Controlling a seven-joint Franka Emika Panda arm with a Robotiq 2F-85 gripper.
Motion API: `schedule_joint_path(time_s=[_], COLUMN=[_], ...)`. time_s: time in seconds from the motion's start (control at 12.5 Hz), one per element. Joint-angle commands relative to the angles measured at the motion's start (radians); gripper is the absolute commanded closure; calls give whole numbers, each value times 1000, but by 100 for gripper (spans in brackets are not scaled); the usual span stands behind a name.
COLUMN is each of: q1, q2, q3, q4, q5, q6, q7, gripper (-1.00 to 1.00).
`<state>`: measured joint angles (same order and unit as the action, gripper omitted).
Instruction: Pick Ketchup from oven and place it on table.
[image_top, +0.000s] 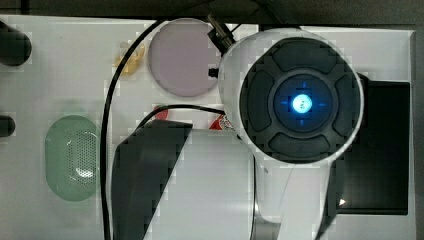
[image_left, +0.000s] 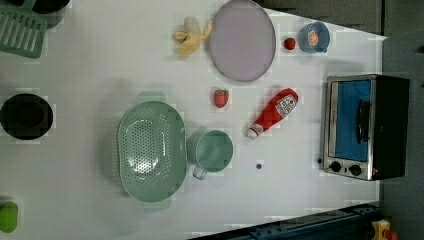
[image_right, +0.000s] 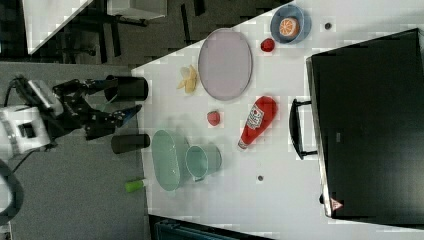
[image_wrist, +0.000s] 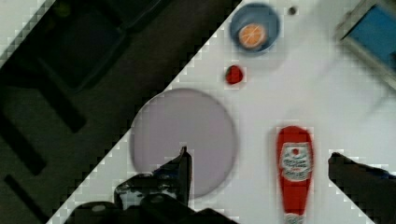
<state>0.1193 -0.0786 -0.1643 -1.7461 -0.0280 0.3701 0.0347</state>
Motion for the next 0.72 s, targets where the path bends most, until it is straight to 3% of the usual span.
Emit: schedule_joint_path(time_s=[0.08, 0.24, 0.72], q1=[3, 5, 6], q2=[60, 57, 66], q3=[-2, 0, 0], q4=[57, 96, 100], q5=[4, 5, 4], q6=[-273, -397, -350], q7=[140, 154, 154], gripper=[-100, -100, -100])
